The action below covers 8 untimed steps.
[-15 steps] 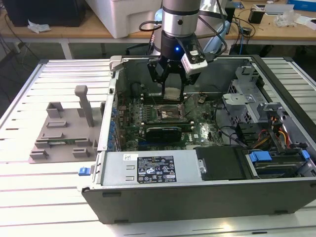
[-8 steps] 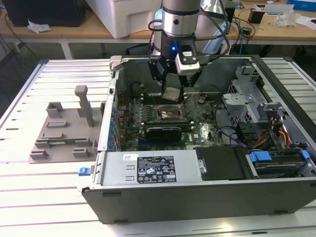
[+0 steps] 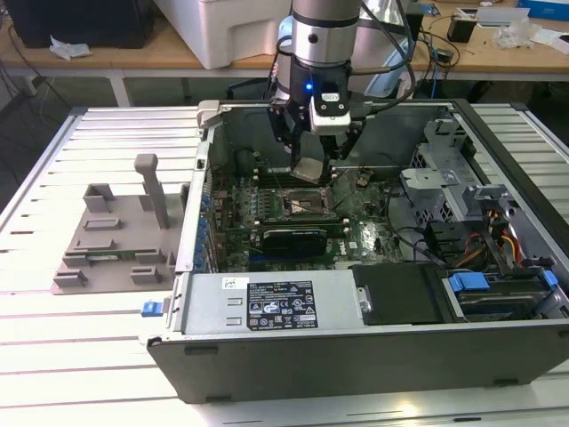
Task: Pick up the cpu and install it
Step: 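Place the cpu into insertion slot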
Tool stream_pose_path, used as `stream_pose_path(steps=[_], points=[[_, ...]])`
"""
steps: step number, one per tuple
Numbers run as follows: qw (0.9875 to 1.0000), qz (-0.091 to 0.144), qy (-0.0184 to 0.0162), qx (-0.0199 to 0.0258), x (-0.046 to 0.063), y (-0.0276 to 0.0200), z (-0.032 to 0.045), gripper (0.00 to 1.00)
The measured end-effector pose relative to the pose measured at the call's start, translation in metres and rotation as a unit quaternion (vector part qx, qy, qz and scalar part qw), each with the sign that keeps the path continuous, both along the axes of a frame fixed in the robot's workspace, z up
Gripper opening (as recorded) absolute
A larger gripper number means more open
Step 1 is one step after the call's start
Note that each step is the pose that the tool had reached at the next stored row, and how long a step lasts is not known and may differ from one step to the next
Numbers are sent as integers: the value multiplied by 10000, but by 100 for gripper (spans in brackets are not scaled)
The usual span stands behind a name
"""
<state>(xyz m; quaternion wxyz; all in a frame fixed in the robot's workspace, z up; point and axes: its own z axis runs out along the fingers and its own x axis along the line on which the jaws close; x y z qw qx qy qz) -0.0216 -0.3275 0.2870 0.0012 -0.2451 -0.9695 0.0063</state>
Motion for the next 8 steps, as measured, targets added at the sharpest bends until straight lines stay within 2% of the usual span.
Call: stream_pose_path(steps=[3, 5, 8], points=[[9997, -254, 0, -19, 0, 0, -1, 54], [9986, -531, 0, -39, 0, 0, -2, 54], [9971, -759, 0, -56, 0, 0, -2, 54]])
